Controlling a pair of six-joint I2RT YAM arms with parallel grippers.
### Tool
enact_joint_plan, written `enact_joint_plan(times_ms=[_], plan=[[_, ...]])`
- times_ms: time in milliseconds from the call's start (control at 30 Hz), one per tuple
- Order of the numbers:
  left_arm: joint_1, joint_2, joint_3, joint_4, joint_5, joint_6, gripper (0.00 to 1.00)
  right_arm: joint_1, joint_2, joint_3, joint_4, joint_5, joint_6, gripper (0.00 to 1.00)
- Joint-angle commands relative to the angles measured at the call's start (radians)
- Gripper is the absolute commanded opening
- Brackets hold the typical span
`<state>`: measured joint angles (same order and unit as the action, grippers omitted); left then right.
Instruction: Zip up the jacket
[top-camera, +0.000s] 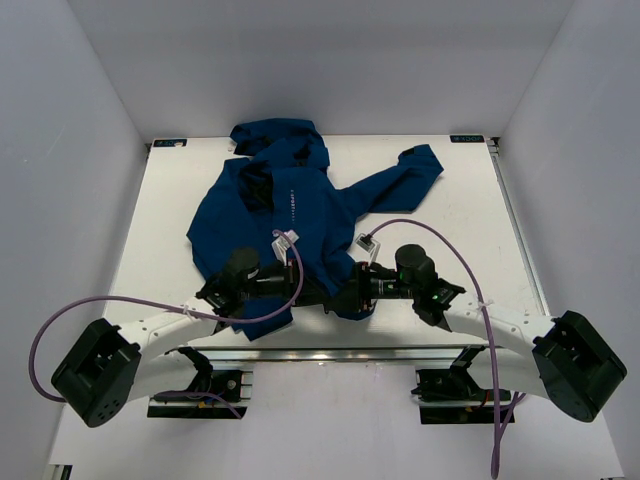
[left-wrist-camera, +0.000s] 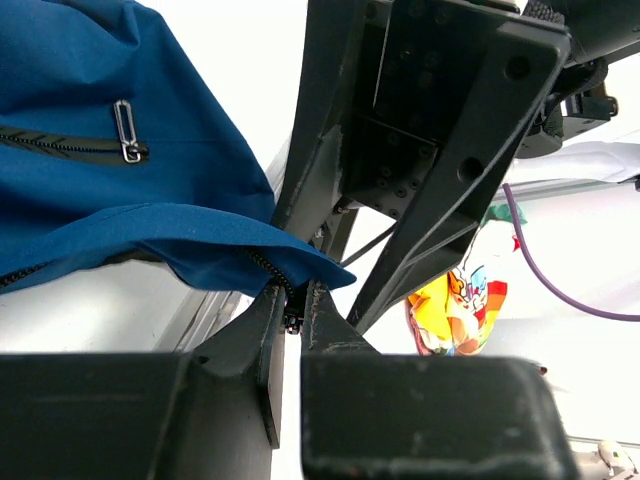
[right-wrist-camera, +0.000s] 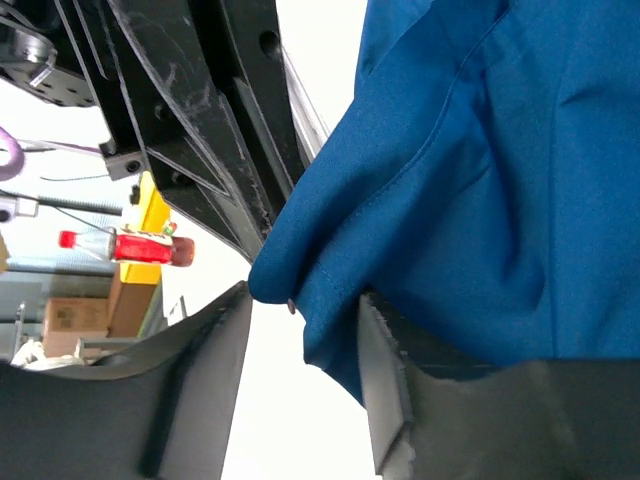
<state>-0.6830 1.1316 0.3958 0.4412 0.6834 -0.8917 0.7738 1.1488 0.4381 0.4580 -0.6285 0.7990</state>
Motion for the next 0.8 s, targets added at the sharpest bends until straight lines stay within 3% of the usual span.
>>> enact_joint_plan(times_ms=[0,200,233,333,500,567,600,700,767], plan=[[-0.001,-0.029,-0.014,0.001,-0.016,0.002,0.0,0.002,-0.023,-0.009,0.123,-0.01,0.057,0.49],[-0.006,-0.016,0.002,-0.051,0.002,0.039,0.0,0.002,-0.023,-0.001,0.137,0.01,0.086,0.46],[-0.006,-0.018,0.005,-0.07,0.004,0.043,0.0,0.002,-0.026,0.001,0.139,0.015,0.088,0.35],[-0.006,-0.036,0.002,-0.09,0.002,0.053,0.0,0.001,-0.04,0.005,0.113,0.032,0.079,0.15],[-0.006,-0.078,0.002,-0.116,-0.002,0.076,0.0,-0.001,-0.064,0.001,0.036,0.07,0.055,0.12],[-0.006,-0.088,0.005,-0.14,0.013,0.092,0.0,-0.002,-0.064,-0.002,0.044,0.075,0.06,0.0],[-0.006,-0.092,0.006,-0.147,0.013,0.096,0.05,-0.001,-0.064,-0.004,0.047,0.072,0.06,0.0],[-0.006,-0.102,0.006,-0.162,0.022,0.106,0.32,-0.001,-0.057,0.001,0.051,0.05,0.048,0.0],[-0.006,-0.11,0.003,-0.15,0.022,0.106,0.4,-0.002,-0.051,0.002,0.045,0.039,0.042,0.0]])
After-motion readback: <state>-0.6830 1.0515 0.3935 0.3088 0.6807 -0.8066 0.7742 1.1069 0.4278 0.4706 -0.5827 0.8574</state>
